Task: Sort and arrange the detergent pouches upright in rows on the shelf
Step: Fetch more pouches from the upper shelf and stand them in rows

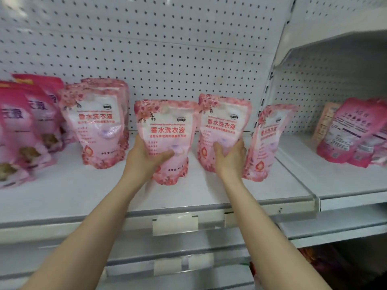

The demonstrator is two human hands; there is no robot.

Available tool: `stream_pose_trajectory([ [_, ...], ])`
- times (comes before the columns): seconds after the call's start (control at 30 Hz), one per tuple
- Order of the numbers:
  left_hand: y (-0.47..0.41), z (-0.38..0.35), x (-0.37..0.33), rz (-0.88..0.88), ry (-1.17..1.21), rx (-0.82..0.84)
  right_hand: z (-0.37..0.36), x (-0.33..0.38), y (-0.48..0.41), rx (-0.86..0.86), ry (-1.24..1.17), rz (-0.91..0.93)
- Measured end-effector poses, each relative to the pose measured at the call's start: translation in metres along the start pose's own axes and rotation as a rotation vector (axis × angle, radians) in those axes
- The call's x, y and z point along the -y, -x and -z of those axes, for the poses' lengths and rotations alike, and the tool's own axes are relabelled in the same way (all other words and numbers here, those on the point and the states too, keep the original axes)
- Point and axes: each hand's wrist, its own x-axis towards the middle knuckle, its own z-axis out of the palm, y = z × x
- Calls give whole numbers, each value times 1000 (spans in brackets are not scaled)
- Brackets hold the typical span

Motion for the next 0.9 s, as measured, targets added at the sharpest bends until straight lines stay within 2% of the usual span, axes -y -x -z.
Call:
stream_pose_trajectory([
  [0.13,16,10,-3,2,118,-11,-2,-2,-2,88,-98,24],
  [0.23,22,13,-9,59,234,4,-1,5,-3,106,-272,15],
  [0.47,49,33,-7,82,316,-179,5,18,14,198,-529,7],
  [0.6,70,71,-8,58,303,-324,-9,42,36,345,-674,-23],
  [0.9,101,196,18,33,202,-512,-103,88,98,527,-700,-33],
])
